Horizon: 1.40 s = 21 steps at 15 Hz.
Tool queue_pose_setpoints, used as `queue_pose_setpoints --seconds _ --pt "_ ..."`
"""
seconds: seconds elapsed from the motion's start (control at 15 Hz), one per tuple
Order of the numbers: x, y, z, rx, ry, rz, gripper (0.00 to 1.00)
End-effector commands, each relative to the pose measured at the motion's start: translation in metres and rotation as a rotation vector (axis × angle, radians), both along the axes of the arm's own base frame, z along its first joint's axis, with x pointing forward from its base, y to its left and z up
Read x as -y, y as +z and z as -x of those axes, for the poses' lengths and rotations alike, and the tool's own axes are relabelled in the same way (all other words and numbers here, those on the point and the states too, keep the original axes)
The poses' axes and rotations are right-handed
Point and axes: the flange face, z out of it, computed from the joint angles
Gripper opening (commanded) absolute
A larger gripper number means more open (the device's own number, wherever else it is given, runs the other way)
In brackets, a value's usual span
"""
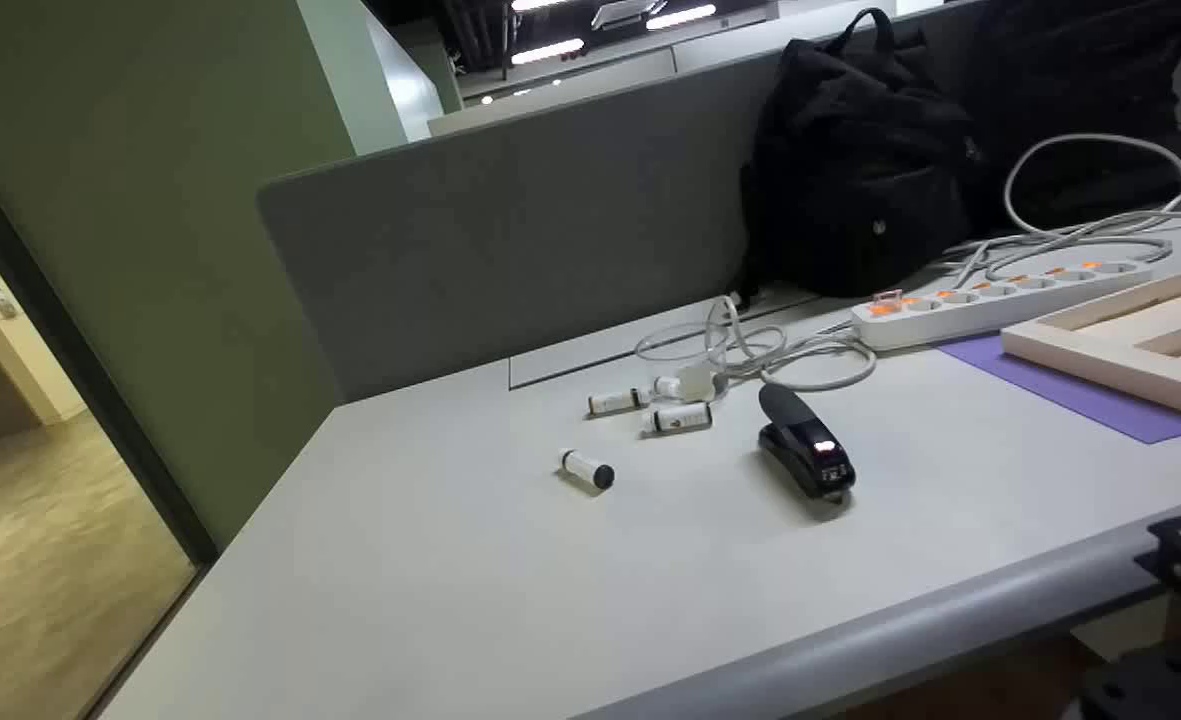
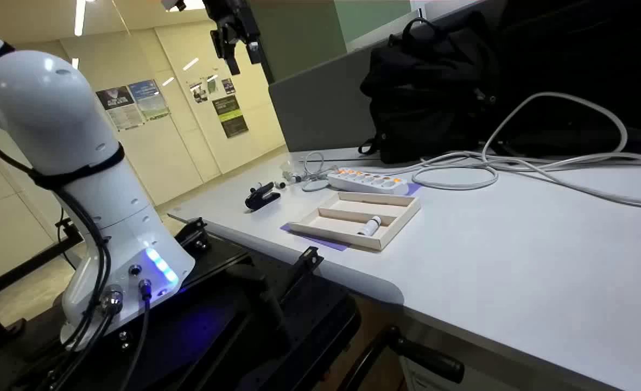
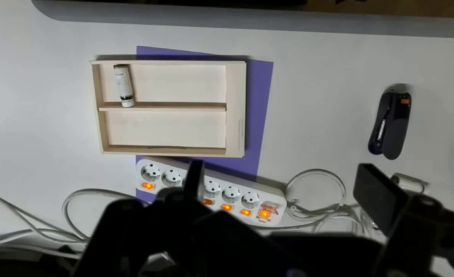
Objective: Turn on the fourth and sixth switches on the extension cord
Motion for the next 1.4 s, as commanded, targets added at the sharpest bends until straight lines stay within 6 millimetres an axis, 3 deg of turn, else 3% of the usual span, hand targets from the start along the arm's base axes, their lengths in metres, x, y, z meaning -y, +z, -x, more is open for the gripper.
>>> queue_pose_setpoints --seconds 0.0,1.2,1.33 --pt "0.0 0.0 0.0 -0.001 0.0 0.0 1.0" --pt "0.0 0.0 0.0 -0.001 0.0 0.0 1.0" --pt "-0.005 0.002 -0.015 0.086 0.02 -0.007 1.0"
